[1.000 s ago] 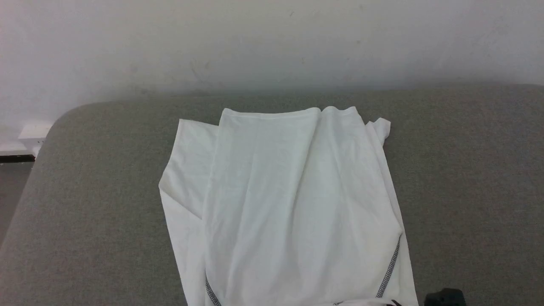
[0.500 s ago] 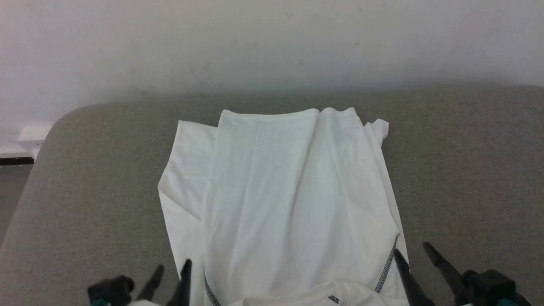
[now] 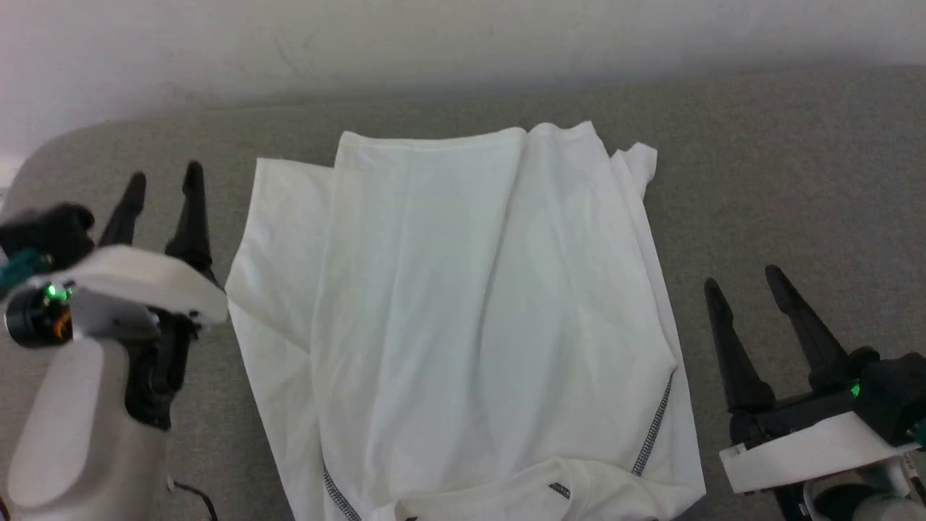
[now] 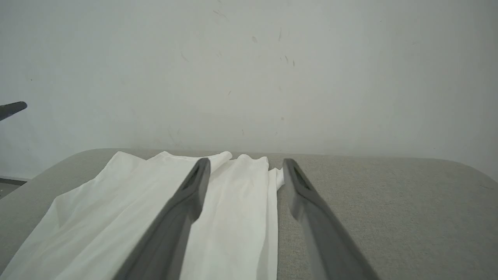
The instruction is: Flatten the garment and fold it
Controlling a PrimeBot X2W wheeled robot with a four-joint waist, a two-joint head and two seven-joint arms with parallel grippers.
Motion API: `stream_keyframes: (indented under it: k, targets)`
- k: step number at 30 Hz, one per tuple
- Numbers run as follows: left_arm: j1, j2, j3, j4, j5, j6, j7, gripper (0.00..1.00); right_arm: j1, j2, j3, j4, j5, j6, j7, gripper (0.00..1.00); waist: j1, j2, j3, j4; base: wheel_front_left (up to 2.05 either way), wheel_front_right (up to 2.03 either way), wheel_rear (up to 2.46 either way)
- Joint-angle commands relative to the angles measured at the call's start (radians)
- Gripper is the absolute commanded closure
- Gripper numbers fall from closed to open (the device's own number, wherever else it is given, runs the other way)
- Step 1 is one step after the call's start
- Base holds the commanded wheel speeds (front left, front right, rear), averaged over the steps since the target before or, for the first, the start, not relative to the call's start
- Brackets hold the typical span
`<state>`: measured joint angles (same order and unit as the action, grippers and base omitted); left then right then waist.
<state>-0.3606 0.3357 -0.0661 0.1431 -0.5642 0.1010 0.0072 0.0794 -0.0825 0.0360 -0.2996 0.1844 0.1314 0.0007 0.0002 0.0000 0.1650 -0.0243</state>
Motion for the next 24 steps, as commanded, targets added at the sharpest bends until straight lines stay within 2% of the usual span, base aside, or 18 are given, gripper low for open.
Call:
stream_keyframes:
  k: [1,5,13,18,24]
  targets:
    - [-0.055,0.014,-0.002,0.035,-0.004,-0.018,0.011,0.0,-0.027,0.002,0.005,-0.005,0.001,-0.001,-0.002,0.0,-0.0002,0.0,0.1,-0.058,0.0,0.0,0.0]
    - [-0.224,0.047,-0.02,0.184,-0.026,-0.07,0.091,0.0,-0.071,0.005,0.019,0.002,0.008,-0.001,-0.01,0.0,-0.0002,0.0,0.17,-0.088,0.0,0.0,0.0]
    - [-0.442,0.113,-0.077,0.421,-0.053,-0.123,0.358,0.0,-0.127,0.006,0.064,0.034,0.02,-0.001,-0.034,0.0,-0.0002,0.0,0.266,-0.147,0.0,0.0,0.0]
    - [-0.499,0.162,-0.108,0.524,-0.051,-0.14,0.504,0.0,-0.142,0.006,0.086,0.053,0.031,-0.001,-0.044,0.0,-0.0002,0.0,0.297,-0.179,0.0,0.0,0.0]
    - [-0.512,0.215,-0.176,0.605,-0.004,-0.129,0.671,0.0,-0.15,0.007,0.103,0.077,0.04,-0.001,-0.054,0.0,-0.0002,0.0,0.314,-0.199,0.0,0.0,0.0]
